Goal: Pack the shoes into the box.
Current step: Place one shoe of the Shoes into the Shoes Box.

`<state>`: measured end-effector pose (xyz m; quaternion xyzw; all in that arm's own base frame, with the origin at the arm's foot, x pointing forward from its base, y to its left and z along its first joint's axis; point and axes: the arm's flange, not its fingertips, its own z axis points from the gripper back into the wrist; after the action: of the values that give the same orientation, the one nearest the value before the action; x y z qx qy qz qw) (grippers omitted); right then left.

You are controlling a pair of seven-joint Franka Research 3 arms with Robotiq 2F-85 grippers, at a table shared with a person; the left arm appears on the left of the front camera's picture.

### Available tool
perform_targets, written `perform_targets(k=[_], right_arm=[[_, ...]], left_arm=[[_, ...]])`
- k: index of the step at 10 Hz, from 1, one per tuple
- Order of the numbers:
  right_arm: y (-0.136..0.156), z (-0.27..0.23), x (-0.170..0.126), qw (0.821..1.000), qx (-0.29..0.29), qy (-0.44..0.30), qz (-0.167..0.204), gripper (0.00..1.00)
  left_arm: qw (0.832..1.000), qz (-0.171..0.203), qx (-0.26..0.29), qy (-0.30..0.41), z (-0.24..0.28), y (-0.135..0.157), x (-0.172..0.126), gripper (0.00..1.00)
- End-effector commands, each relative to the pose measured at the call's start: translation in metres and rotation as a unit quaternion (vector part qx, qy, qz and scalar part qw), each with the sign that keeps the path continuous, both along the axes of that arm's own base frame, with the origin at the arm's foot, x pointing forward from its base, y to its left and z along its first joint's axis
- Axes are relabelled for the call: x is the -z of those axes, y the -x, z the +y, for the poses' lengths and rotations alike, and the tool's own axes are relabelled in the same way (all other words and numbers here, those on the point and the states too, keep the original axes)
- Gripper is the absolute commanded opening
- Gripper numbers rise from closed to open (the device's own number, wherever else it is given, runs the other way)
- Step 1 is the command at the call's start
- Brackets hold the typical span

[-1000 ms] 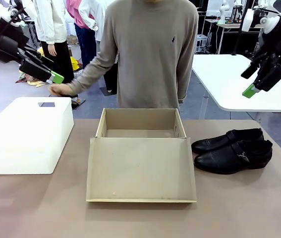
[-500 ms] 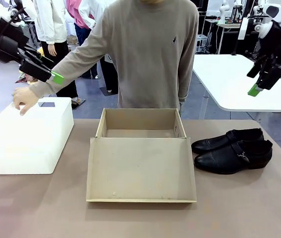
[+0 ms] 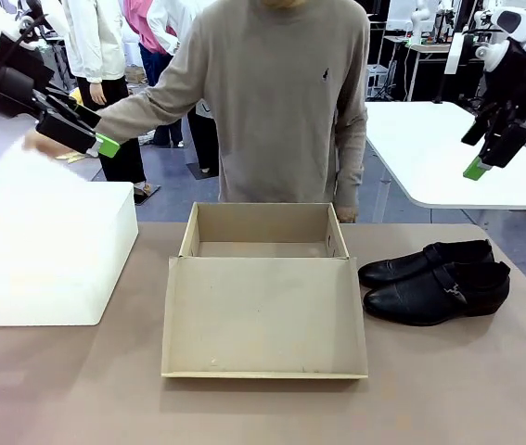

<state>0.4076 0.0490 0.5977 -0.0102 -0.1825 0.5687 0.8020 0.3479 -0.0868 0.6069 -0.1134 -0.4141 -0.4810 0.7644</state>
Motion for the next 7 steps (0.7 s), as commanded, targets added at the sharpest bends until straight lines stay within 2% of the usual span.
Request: perform_targets(k=[1,3,7], right_arm=[[0.002,-0.001,0.000,1.000,-0.001,-0.002,0.000,1.00],[0.000,0.000,0.000,1.000,0.000,0.000,0.000,1.00],[-0.031,-0.023,0.019,0.996,-0.052,0.064,-0.021,1.00]], left_arm=[[1.000,-0.001,0.009,0.003,0.001,-0.001,0.001,1.00],[1.000,-0.001,0.009,0.003,0.001,-0.001,0.001,1.00],[1.000,-0.001,0.009,0.003,0.001,-0.001,0.001,1.00]])
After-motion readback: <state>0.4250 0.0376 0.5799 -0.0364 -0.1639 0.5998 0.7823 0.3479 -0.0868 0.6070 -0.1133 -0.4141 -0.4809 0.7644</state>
